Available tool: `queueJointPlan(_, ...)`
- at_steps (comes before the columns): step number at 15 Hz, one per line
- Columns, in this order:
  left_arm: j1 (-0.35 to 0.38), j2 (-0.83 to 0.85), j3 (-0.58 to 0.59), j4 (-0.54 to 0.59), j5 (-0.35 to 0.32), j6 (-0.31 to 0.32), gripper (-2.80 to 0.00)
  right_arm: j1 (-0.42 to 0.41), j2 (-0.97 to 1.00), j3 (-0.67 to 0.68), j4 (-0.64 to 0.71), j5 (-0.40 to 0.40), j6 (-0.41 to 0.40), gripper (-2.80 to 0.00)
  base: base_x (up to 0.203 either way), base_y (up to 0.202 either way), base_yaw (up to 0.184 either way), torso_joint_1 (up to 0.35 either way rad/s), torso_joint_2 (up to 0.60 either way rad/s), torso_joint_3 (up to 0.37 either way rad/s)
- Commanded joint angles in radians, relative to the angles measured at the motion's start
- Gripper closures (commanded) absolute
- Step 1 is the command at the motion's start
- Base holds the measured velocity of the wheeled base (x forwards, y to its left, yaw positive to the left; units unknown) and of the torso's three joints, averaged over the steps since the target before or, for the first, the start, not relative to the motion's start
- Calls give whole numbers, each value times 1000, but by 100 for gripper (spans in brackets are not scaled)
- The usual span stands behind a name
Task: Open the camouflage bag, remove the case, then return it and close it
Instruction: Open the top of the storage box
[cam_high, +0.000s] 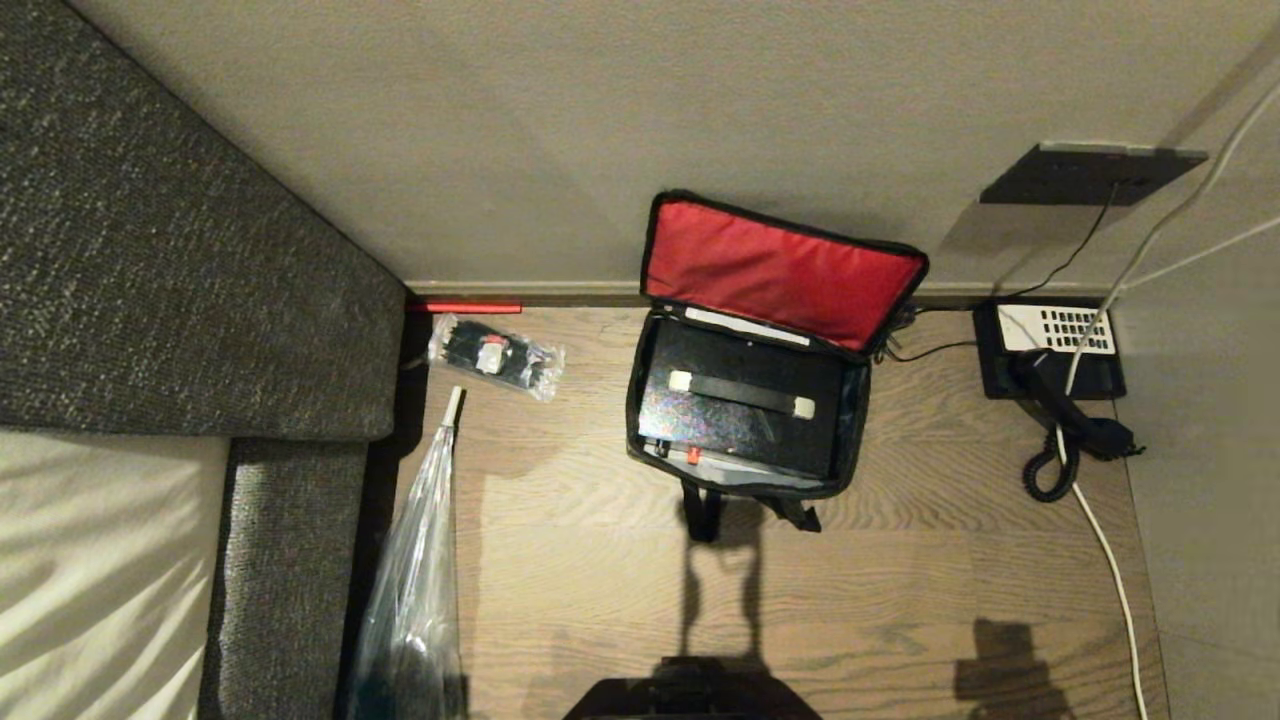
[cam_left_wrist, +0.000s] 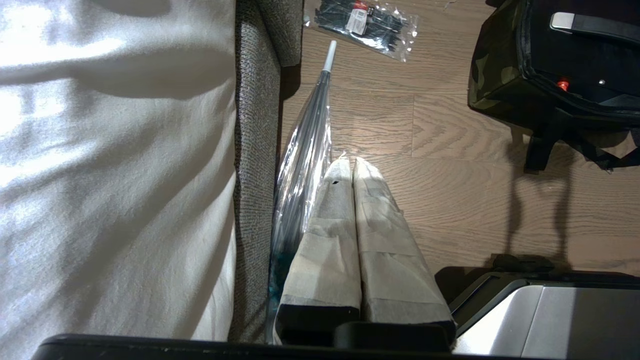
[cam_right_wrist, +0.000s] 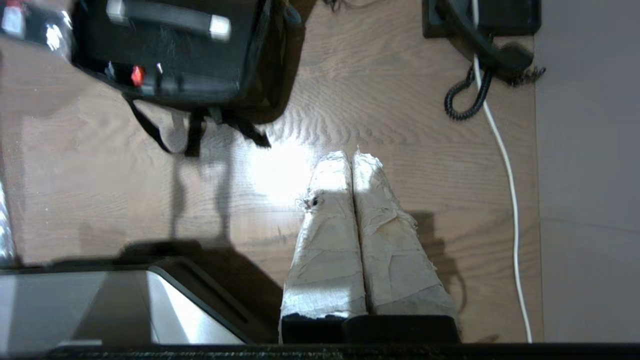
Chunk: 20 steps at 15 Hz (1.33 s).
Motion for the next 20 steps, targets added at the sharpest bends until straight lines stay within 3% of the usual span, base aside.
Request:
queueJointPlan(1, 0, 0, 0, 0, 0, 0, 0, 0, 3, -139, 95, 0, 7, 0, 0, 0, 0, 0, 0, 0)
queueJointPlan(3, 0, 0, 0, 0, 0, 0, 0, 0, 3, -385, 386, 17, 34, 0, 0, 0, 0, 0, 0, 0)
queueJointPlan(5, 0, 0, 0, 0, 0, 0, 0, 0, 4, -553, 646, 82, 56, 0, 0, 0, 0, 0, 0, 0)
queueJointPlan(8, 0, 0, 0, 0, 0, 0, 0, 0, 30, -603, 769, 180, 75, 0, 0, 0, 0, 0, 0, 0)
queueJointPlan(11, 0, 0, 0, 0, 0, 0, 0, 8, 283, -659, 756, 198, 79, 0, 0, 0, 0, 0, 0, 0)
queueJointPlan(14, 0, 0, 0, 0, 0, 0, 0, 21, 722, -700, 666, 216, 83, 0, 0, 0, 0, 0, 0, 0)
queueJointPlan(20, 0, 0, 0, 0, 0, 0, 0, 63, 1492, -799, 105, 227, 77, 0, 0, 0, 0, 0, 0, 0)
